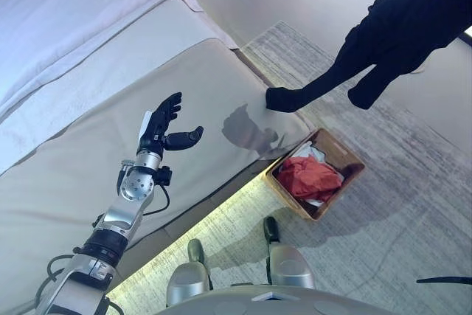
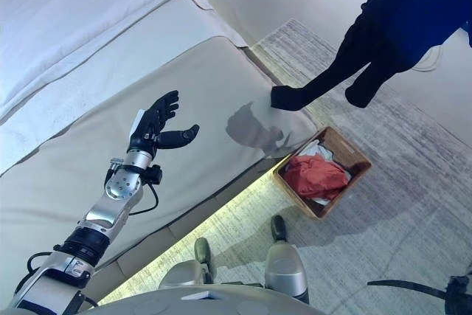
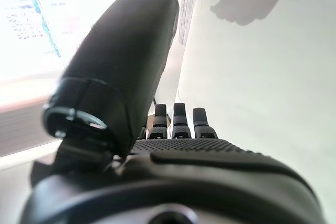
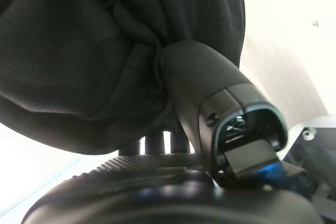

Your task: Pick up the clothes from the bed and place them into the basket

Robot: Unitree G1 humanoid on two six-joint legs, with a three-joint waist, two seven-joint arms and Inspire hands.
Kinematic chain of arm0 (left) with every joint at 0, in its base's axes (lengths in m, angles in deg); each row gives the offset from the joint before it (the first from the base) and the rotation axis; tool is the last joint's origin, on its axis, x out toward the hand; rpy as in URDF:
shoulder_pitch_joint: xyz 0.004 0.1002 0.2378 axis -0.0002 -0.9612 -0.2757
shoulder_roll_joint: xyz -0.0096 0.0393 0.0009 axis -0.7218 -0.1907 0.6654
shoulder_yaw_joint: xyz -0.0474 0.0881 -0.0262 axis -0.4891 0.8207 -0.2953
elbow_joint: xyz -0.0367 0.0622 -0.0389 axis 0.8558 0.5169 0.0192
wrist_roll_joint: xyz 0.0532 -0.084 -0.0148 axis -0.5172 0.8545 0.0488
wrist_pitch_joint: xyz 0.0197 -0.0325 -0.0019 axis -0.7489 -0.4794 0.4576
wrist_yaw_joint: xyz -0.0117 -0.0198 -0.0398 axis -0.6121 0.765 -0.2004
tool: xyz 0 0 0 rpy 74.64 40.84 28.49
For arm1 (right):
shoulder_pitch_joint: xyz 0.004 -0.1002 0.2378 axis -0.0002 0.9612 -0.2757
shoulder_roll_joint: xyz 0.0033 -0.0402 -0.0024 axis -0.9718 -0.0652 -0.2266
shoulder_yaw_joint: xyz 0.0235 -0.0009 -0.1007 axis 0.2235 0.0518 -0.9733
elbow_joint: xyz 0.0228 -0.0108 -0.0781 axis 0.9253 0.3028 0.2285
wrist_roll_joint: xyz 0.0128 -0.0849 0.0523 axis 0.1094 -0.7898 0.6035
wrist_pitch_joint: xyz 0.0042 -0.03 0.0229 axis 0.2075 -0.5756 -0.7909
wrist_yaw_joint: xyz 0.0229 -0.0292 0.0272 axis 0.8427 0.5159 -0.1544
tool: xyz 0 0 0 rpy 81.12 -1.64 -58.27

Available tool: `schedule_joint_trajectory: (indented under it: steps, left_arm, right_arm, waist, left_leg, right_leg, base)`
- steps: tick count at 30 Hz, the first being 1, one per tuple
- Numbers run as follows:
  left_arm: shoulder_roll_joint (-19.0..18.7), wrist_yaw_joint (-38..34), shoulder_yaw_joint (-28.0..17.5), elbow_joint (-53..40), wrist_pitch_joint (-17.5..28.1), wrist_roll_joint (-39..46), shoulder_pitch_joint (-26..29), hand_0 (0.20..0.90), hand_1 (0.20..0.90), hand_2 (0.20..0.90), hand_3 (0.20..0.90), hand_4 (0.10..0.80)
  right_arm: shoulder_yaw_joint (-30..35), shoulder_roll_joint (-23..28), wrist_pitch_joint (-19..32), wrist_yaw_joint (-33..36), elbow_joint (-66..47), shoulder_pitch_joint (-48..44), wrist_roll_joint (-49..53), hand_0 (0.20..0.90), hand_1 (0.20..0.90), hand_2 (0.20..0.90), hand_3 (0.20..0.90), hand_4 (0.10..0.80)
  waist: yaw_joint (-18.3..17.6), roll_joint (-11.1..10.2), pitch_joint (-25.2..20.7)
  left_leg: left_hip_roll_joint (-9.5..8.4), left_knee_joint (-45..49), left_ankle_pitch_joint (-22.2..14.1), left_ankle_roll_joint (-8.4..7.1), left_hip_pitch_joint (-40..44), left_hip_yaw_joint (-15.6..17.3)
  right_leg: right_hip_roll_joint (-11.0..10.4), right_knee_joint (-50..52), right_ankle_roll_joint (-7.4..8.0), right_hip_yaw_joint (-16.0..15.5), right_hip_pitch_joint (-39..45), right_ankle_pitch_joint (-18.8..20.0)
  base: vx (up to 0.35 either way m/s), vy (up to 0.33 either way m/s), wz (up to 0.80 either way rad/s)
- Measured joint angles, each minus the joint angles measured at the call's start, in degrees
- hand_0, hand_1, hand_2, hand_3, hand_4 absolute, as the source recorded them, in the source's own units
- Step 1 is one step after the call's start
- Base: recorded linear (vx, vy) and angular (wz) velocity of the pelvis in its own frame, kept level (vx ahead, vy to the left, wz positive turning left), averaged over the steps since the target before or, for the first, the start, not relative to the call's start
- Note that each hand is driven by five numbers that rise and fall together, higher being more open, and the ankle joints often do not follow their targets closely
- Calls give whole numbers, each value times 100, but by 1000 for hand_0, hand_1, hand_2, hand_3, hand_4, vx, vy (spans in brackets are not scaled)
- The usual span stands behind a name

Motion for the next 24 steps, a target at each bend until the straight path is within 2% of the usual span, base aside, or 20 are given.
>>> schedule_joint_trajectory:
  steps: [5, 11, 13, 18, 21, 24]
  left_arm:
    - [89, 55, 1, 8, 3, 0, 8, 900, 900, 900, 900, 800]
    - [104, 110, 1, 8, 3, -4, 8, 900, 900, 900, 900, 800]
    - [107, 106, -1, 17, 3, -9, 1, 900, 900, 900, 900, 800]
    - [248, 98, -10, 242, 1, -117, -20, 900, 900, 900, 900, 800]
    - [289, 84, -10, 238, 1, -186, -30, 900, 900, 900, 900, 800]
    - [292, 20, -11, 239, 1, -236, -45, 900, 900, 900, 900, 800]
  right_arm:
    - [350, 179, -17, 4, -340, 429, 272, 300, 300, 300, 200, 100]
    - [533, 174, -15, -165, -487, 962, 274, 300, 300, 300, 200, 100]
    - [797, 92, 4, -232, -697, 1386, 271, 300, 300, 300, 200, 100]
    - [1349, -704, 121, -429, -1469, 2859, 254, 300, 300, 300, 200, 100]
    - [1619, -1212, 288, -540, -1714, 3670, -47, 300, 300, 300, 200, 100]
    - [1624, -1659, 359, -680, -1837, 4281, -407, 300, 300, 300, 200, 100]
  waist:
    - [-138, 6, -9]
    - [-165, 8, -12]
    - [-159, 10, -38]
    - [-185, 6, -479]
    - [-182, 3, -549]
    - [-186, 3, -549]
  left_leg:
    - [1, -1, -1, 0, -6, 63]
    - [1, -1, -1, 0, 2, 118]
    - [4, -1, -1, 0, -6, 119]
    - [19, 0, -1, 0, -105, 137]
    - [27, -1, -1, 0, -104, 129]
    - [27, -2, -1, 0, -106, 131]
  right_leg:
    - [11, 0, -11, 63, -57, 37]
    - [19, 0, -17, 131, -83, 59]
    - [22, 0, -18, 131, -95, 59]
    - [41, 0, -21, 141, -206, 64]
    - [46, 0, -21, 138, -197, 64]
    - [45, 0, -21, 139, -199, 64]
  base:
    - [-13, 1, -7]
    - [0, 1, -4]
    - [0, 0, 0]
    - [-8, -6, -2]
    - [0, 0, 0]
    - [-11, -6, 0]
